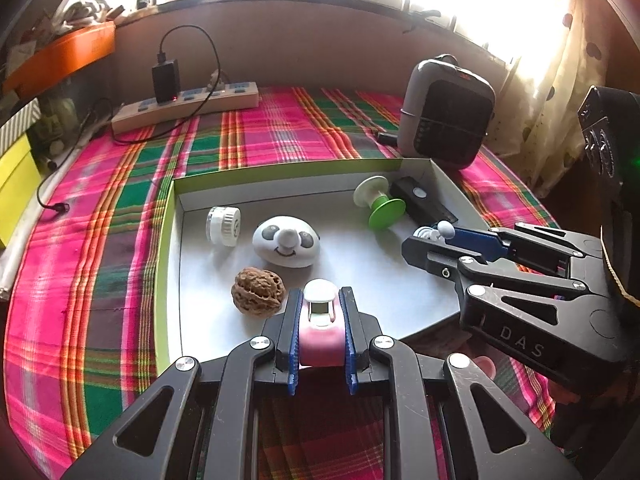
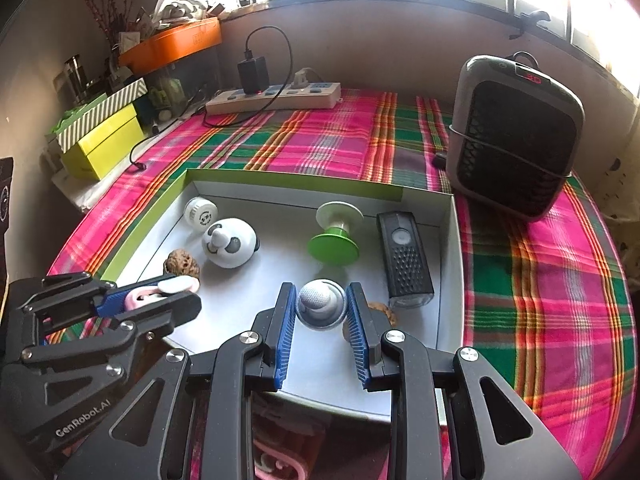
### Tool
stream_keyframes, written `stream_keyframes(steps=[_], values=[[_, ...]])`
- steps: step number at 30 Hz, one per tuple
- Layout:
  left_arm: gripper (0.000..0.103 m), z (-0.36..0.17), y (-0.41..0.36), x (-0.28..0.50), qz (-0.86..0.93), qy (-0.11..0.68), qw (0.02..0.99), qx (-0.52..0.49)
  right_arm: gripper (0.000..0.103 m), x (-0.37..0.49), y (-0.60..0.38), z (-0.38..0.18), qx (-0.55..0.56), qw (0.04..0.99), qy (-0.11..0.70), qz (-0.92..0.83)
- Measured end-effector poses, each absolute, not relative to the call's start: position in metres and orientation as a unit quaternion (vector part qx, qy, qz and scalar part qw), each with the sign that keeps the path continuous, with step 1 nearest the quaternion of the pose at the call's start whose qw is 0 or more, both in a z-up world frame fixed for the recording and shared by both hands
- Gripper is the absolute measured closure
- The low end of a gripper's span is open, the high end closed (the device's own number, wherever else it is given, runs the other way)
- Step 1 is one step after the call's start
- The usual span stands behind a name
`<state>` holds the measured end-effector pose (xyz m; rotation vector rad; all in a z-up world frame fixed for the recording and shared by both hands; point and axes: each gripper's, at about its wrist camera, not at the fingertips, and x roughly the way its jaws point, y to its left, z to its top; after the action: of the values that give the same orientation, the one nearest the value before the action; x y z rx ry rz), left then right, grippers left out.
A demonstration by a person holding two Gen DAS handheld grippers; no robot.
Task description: Organize objects
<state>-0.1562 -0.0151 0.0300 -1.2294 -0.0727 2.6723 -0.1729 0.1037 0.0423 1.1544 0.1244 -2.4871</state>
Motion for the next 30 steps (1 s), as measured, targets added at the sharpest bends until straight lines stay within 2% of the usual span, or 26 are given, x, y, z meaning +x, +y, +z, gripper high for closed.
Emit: stream_keyframes(steps=[10, 30], values=[[0.087, 0.024, -0.018, -0.161, 0.901, -0.021, 0.094, -0.422, 0.076, -0.174, 0.093, 0.035, 0.418, 0.219, 0.056, -0.88], [0.087, 0.02, -0.019, -0.167, 0.898, -0.028, 0.098, -0.428, 0.076, -0.182, 0.088, 0.025, 0.429, 0.202, 0.084, -0.876]])
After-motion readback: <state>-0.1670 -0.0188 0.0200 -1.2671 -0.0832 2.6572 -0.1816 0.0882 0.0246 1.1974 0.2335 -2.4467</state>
